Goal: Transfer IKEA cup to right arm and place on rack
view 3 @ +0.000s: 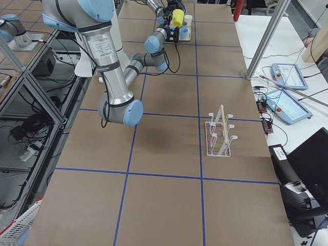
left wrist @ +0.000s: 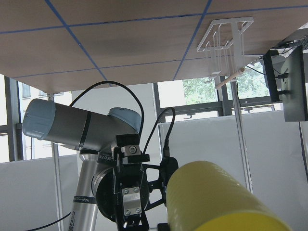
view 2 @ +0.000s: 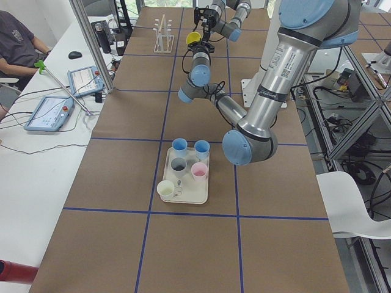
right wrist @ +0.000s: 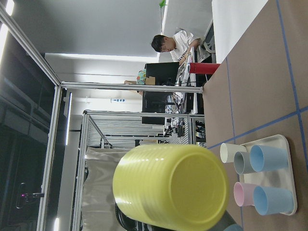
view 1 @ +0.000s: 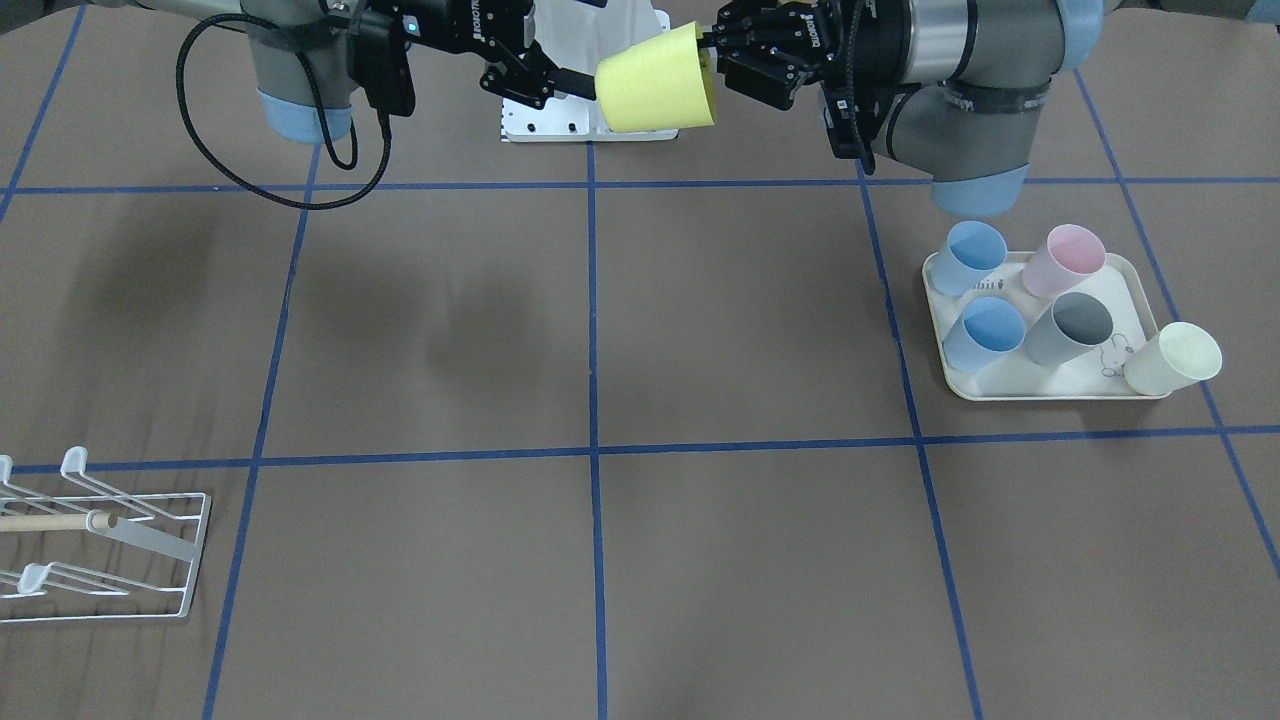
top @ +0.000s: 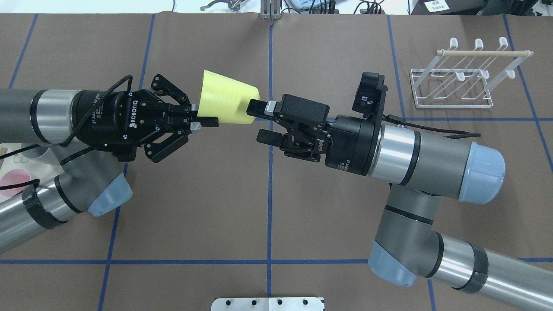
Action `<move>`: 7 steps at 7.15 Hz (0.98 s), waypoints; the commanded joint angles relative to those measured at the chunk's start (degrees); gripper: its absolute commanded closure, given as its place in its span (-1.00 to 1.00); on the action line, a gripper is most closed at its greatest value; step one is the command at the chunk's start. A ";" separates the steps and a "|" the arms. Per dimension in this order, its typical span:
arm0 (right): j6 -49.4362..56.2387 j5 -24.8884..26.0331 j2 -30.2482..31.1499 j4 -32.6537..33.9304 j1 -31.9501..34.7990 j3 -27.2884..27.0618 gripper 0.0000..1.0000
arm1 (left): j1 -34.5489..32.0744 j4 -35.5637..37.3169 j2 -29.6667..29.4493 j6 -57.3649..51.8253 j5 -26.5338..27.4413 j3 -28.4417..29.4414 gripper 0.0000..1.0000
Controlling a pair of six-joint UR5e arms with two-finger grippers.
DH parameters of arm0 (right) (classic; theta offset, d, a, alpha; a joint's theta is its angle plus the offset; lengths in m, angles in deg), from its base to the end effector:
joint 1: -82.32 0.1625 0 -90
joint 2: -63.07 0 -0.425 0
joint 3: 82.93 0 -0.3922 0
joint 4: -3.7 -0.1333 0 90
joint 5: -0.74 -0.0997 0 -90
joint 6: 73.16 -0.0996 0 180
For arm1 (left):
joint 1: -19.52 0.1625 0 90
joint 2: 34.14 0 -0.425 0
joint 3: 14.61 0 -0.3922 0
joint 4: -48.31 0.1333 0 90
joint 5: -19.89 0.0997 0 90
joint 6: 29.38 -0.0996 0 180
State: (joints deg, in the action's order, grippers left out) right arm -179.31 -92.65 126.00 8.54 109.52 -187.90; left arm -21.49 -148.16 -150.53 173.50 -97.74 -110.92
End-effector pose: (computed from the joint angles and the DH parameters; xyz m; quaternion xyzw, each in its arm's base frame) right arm -0.3897 -0.3435 0.1388 0.0731 -0.8924 0.1395 0.4228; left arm 0.3210 -0.3946 0.1994 -0.6015 0.6880 -0.2794 0.2945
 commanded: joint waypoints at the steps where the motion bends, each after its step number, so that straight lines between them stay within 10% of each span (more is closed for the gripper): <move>1: 0.06 0.84 -0.09 0.00 -0.65 0.03 -0.97 | 0.32 -0.75 0.37 1.90 0.11 -1.24 1.00; 7: 0.06 3.03 -0.44 -2.38 -1.09 0.21 -0.97 | 1.90 -1.45 0.72 2.52 3.01 -2.12 1.00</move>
State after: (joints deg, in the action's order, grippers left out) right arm -179.27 -90.27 125.59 6.36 108.57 -187.81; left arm -19.63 -149.52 -149.84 175.96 -94.74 -112.88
